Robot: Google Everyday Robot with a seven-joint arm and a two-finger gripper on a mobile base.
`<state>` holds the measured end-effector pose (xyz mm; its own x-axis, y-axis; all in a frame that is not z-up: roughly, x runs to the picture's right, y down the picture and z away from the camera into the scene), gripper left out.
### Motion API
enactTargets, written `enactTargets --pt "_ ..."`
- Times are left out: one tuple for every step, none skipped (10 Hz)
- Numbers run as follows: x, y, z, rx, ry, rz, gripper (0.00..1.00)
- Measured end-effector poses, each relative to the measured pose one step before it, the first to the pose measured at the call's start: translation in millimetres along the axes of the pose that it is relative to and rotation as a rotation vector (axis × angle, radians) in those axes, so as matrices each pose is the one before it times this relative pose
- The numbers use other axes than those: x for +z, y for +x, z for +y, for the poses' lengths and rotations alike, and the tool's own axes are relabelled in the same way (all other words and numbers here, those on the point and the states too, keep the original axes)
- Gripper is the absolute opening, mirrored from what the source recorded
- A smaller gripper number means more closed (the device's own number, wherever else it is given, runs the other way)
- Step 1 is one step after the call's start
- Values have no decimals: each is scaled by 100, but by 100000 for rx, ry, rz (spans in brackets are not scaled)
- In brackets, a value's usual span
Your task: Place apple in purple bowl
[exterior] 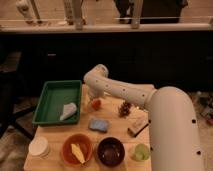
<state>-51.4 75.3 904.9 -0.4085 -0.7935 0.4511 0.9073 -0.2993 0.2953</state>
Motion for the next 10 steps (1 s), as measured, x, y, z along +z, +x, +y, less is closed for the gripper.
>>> enactTargets --pt "444 -218 470 1386 -386 -160 80" --pt "644 37 180 1168 268 -210 80" --pt "380 65 404 1082 95 -90 80" --pt "648 55 497 1024 573 -376 80" --pt "666 258 36 148 1296 -508 80" --pt "440 201 -44 -256 796 -431 80" --pt "498 249 55 -244 947 -478 80" --pt "462 256 -87 -488 710 -407 77" --pt "468 291 -214 -706 543 -483 66" --pt "39 125 -180 -488 -19 -376 58"
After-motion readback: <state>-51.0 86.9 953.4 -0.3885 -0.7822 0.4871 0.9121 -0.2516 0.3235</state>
